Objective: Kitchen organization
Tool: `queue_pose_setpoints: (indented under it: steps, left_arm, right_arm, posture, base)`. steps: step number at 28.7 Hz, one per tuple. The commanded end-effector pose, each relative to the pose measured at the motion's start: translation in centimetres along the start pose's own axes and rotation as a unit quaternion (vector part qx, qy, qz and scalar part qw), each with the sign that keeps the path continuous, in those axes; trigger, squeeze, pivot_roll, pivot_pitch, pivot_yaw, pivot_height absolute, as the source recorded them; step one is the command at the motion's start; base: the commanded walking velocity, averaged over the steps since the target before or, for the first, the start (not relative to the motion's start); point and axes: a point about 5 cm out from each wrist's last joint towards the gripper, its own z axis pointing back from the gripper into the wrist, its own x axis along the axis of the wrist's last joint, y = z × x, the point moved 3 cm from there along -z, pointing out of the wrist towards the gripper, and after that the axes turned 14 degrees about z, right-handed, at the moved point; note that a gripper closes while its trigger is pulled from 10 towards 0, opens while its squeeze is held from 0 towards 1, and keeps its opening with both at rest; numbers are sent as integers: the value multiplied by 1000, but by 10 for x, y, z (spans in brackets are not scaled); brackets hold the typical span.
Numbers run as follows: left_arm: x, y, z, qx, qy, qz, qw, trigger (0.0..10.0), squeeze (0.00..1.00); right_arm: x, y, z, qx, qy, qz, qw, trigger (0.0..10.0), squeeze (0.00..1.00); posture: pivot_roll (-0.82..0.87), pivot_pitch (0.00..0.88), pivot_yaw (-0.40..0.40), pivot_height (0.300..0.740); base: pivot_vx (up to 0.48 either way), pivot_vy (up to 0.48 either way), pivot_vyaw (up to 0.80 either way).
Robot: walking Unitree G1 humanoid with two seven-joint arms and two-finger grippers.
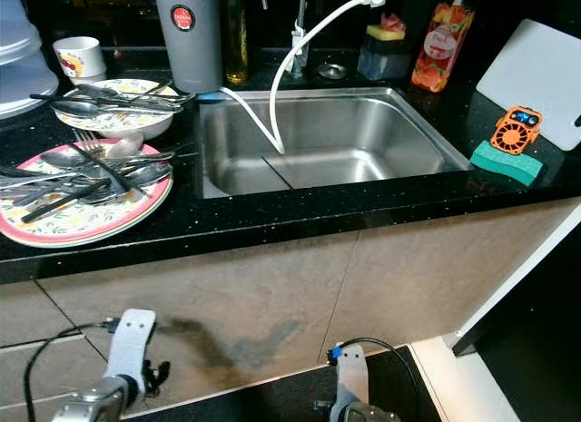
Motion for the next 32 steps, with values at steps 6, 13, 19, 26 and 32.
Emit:
queue_pose_setpoints:
  steps: [6, 13, 19, 26, 32]
  left_arm:
    - [-51, 9, 2, 26, 41, 8, 999, 10000, 0]
    - [-58, 10, 3, 30, 43, 27, 998, 10000, 0]
    - [-51, 6, 0, 5, 24, 18, 1000, 10000, 0]
    - [-35, 10, 0, 9, -28, 37, 999, 10000, 0]
    - [-20, 12, -1, 8, -52, 55, 997, 10000, 0]
  right_arm:
    - [-18, -2, 0, -5, 20, 22, 1000, 10000, 0]
    - [-20, 5, -1, 9, 21, 1, 1000, 10000, 0]
    - [-13, 13, -2, 9, 11, -14, 1000, 10000, 0]
    - [-9, 14, -2, 11, -23, -42, 999, 10000, 0]
    - [0, 8, 0, 24, -59, -35, 997, 10000, 0]
  posture:
    - [52, 147, 18, 740]
    - [69, 155, 15, 740]
    - [77, 163, 39, 740]
    - [61, 162, 59, 740]
    - [44, 159, 59, 740]
  base:
    - [0, 0, 0]
    - [0, 0, 0]
    - [0, 0, 0]
    - [0, 0, 0]
    - [0, 0, 0]
